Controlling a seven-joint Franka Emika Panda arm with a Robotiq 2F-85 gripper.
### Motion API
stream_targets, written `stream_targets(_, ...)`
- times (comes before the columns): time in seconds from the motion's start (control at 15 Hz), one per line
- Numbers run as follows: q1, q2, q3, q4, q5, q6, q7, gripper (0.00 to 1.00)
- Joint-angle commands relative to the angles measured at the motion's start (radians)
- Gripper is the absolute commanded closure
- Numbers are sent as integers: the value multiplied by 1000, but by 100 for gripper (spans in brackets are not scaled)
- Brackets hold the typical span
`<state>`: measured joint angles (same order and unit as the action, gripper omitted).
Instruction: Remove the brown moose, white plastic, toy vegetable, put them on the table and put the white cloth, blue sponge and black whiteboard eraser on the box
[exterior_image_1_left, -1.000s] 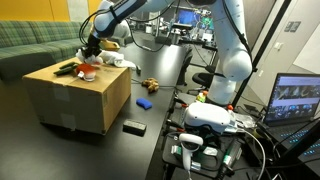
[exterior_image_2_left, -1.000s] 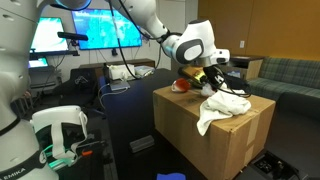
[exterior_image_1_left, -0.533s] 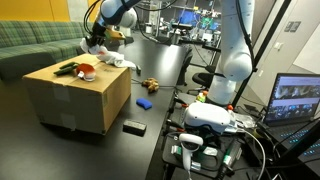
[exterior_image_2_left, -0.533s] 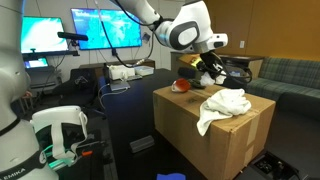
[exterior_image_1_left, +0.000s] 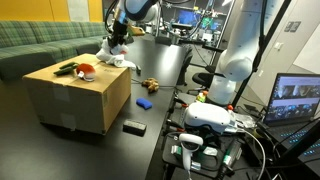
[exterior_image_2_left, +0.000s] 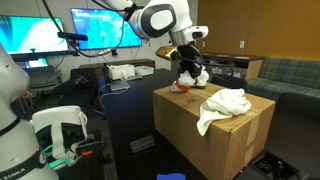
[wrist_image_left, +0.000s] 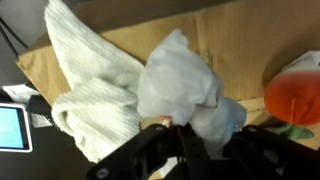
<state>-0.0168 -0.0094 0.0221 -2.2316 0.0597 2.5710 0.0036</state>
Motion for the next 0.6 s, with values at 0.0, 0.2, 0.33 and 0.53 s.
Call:
stream_targets(0.0,5,-164,-3,-186,-71,-45,59,97)
stream_targets(0.2,10,-232,17,-294,-94,-80,87,97)
stream_targets(0.33,20,-252,34,-348,-94,-100,94,97)
stream_targets(0.53,45,-248,72,-423,-95,-92,108,97)
